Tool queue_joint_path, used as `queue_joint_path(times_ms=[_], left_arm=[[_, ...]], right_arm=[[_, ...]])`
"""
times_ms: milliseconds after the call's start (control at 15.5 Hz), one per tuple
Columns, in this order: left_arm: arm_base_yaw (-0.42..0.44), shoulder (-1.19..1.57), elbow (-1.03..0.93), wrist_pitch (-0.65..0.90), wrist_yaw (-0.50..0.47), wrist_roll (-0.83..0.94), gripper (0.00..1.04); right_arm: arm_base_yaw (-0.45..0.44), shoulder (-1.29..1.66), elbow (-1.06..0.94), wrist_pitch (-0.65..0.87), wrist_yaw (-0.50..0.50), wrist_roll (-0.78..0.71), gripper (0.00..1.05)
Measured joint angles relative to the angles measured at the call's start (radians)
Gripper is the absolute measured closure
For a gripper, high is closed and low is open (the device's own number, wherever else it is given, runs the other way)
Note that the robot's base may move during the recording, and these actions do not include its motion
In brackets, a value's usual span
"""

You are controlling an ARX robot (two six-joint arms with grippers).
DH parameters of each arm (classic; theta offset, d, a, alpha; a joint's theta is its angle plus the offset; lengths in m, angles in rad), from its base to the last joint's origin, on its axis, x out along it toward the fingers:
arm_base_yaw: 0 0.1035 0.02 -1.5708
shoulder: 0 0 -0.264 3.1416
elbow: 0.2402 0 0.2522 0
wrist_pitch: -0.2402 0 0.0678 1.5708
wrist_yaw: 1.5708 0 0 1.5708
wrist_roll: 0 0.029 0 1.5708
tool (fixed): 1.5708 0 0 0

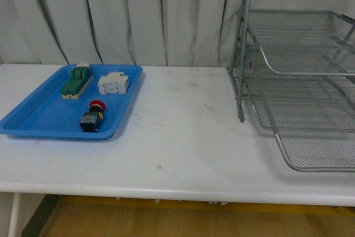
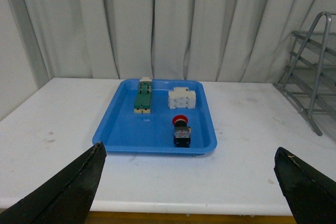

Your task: Place button on rack with both arms

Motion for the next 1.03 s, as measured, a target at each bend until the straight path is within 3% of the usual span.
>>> queue_joint_path(times_ms=[129,194,581,774,903,1032], left_arm=[[0.000,0.000,0.000,0.000,0.000,0.000,0.07],[0.000,0.000,0.000,0.000,0.000,0.000,0.07],[0.000,0.000,0.000,0.000,0.000,0.000,0.07],[0.000,0.000,0.000,0.000,0.000,0.000,0.07],[0.000,0.000,0.000,0.000,0.000,0.000,0.07],[0.000,0.000,0.000,0.000,0.000,0.000,0.07]], right_arm=[[0.000,-0.040,0.000,-0.038,0.000,0.000,1.03],[0.000,-0.139,0.001,-0.191,-0.002,0.000,1.03],[0.000,-0.201,0.000,-0.206,0.000,-0.002,1.01],[0.000,-0.201,0.000,-0.206,0.000,-0.002,0.74],[0.000,-0.201,0.000,-0.206,0.000,-0.002,0.47],[0.000,-0.201,0.000,-0.206,0.000,-0.002,0.30]])
